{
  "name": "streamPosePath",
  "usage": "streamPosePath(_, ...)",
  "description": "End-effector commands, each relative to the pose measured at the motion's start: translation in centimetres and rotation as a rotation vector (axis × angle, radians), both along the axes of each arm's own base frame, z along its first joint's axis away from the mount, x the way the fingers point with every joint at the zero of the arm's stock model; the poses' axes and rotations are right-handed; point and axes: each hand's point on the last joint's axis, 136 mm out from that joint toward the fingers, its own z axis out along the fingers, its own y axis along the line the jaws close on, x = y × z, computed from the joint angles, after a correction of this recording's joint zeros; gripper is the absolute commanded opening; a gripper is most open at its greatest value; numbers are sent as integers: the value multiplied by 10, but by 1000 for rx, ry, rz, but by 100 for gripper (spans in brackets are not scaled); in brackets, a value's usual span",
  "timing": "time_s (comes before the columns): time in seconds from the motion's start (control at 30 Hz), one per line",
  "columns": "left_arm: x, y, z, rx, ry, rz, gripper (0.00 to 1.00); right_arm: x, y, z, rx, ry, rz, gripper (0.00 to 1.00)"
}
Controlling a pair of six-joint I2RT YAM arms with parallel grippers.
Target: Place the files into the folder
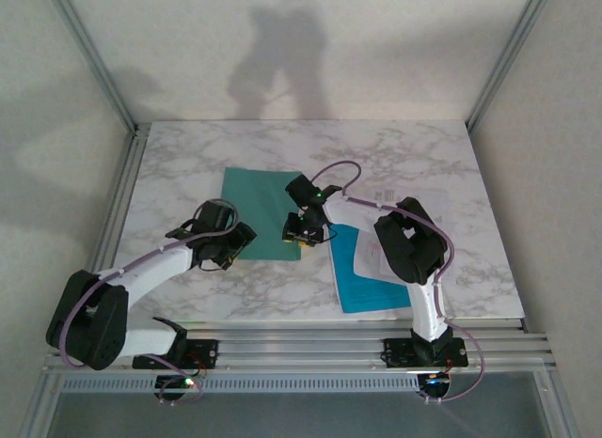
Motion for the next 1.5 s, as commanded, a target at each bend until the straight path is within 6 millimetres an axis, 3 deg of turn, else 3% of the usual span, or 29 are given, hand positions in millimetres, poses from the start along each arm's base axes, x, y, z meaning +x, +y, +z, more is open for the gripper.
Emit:
streamPosePath(0.0,-9,-6,-2,-83,17,52,74,2,-1,-11,-23,9,6,39)
streamPosePath(0.17,-17,-5,-13,-146,31,124,74,-4,-13,-24,-85,38,-6,39)
streamPosePath(0.3,-9,-5,-9,-206,-19,199,74,-8,-15,-29,-95,54,-6,39)
streamPosePath(0.73,4,-2,-27,-254,-44,303,54,-13,-16,-34,-97,79,-4,40)
streamPosePath(1.03,7,-3,-32,-253,-40,307,49,-14,-15,-34,-92,84,1,42)
streamPosePath(1.33,12,-2,-10,-309,-120,336,44,-13,-12,-36,-66,101,-3,46)
streamPosePath(1.47,9,-2,-9,-325,-121,343,43,-13,-6,-34,-29,111,-4,50)
